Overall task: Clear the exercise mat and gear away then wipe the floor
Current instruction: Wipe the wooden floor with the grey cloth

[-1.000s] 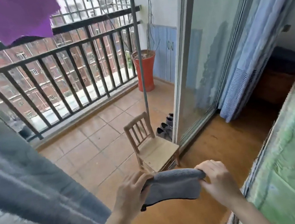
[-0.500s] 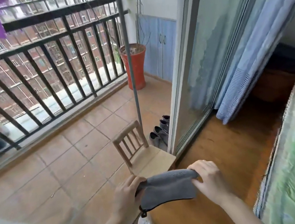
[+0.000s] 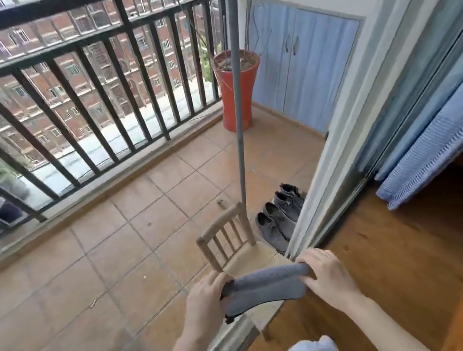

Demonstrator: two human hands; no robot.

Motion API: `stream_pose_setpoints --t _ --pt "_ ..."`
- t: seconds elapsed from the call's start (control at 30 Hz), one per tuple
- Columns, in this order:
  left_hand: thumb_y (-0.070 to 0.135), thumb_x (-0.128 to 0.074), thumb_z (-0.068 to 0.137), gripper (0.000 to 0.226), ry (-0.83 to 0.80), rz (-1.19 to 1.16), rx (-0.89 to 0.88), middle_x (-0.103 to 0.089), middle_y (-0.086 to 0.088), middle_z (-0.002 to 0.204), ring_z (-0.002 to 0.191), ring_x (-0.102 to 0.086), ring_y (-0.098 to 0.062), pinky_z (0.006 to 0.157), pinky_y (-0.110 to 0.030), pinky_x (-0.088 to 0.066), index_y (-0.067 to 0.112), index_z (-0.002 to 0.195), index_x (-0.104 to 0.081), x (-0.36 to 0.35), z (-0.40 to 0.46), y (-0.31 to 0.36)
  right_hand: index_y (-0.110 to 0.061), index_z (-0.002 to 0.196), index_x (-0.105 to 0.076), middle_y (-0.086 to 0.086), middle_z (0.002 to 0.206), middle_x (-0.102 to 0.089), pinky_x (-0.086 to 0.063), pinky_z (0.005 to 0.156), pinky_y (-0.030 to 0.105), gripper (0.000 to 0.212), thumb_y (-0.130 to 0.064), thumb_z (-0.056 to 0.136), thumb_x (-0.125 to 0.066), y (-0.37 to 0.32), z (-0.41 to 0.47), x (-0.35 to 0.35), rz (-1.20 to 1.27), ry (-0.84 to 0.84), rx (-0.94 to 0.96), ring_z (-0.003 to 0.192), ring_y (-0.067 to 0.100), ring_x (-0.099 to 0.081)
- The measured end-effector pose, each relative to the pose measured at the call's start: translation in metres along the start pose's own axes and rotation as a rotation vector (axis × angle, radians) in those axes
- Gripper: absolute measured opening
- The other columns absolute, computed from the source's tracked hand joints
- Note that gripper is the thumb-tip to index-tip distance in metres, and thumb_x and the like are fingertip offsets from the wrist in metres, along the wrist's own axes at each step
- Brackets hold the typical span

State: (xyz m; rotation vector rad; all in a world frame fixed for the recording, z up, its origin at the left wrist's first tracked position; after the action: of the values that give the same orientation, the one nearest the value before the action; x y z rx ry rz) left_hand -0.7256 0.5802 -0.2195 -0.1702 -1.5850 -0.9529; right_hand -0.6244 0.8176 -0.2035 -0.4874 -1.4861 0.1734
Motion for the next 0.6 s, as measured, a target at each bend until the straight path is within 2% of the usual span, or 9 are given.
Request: stream_pose_setpoints --t 0.13,0.23,0.37,0.5,0.6 --pt "0.008 -0.074 0.062 0.031 -0.024 0.011 0.026 -0.055 0.005 0.079 0.069 -0.054 -0.017 0.056 -0.020 -0.039 0.023 0.083 -0.056 -0.012 0.027 -0.010 -0.020 0.091 -0.063 -0.006 0.088 -0.062 -0.044 0.076 0.022 0.023 -0.012 0.072 -0.073 0.015 0.033 -0.013 0.014 -0.068 -0.011 0.082 0.014 -0.059" --pt "0.007 -0.078 0.059 0.034 -0.031 0.003 0.079 -0.057 0.005 0.080 0.070 -0.055 -0.016 0.059 -0.018 -0.038 0.022 0.082 -0.058 -0.026 0.041 -0.015 -0.017 0.090 -0.062 -0.002 0.087 -0.061 -0.047 0.073 0.026 0.019 -0.010 0.073 -0.069 0.028 0.053 -0.023 0.033 -0.126 -0.013 0.081 0.017 -0.058" --pt "0.007 -0.077 0.057 0.034 -0.057 -0.008 0.225 -0.055 0.006 0.080 0.072 -0.054 -0.016 0.057 -0.021 -0.042 0.022 0.081 -0.057 -0.045 0.053 -0.023 -0.016 0.090 -0.063 -0.002 0.086 -0.060 -0.044 0.068 0.024 0.019 -0.009 0.073 -0.068 0.048 0.089 -0.033 0.053 -0.208 0.041 0.077 0.017 -0.056" --pt "0.005 -0.071 0.058 0.033 -0.037 -0.058 0.381 -0.055 0.006 0.080 0.072 -0.052 -0.016 0.054 -0.011 -0.028 0.021 0.083 -0.058 -0.063 0.060 -0.027 -0.018 0.092 -0.061 -0.003 0.087 -0.057 -0.042 0.067 0.024 0.015 -0.013 0.078 -0.063 0.061 0.128 -0.047 0.055 -0.311 0.109 0.080 0.015 -0.053" --pt "0.002 -0.068 0.058 0.031 -0.009 -0.081 0.512 -0.052 0.006 0.080 0.072 -0.050 -0.017 0.054 -0.019 -0.033 0.019 0.080 -0.055 -0.085 0.064 -0.030 -0.018 0.089 -0.059 -0.005 0.084 -0.054 -0.038 0.062 0.021 0.013 -0.013 0.078 -0.064 0.073 0.153 -0.065 0.060 -0.395 0.165 0.077 0.012 -0.051"
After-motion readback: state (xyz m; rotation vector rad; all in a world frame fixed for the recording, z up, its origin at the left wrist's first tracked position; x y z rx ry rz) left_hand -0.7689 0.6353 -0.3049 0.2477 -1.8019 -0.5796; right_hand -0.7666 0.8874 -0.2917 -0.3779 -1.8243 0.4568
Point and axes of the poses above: each hand's wrist, its own z-axis towards the middle knuckle, its own x-axis out of the back of the hand, y = z × x, the point moved 4 cm from there along z, towards the middle knuckle
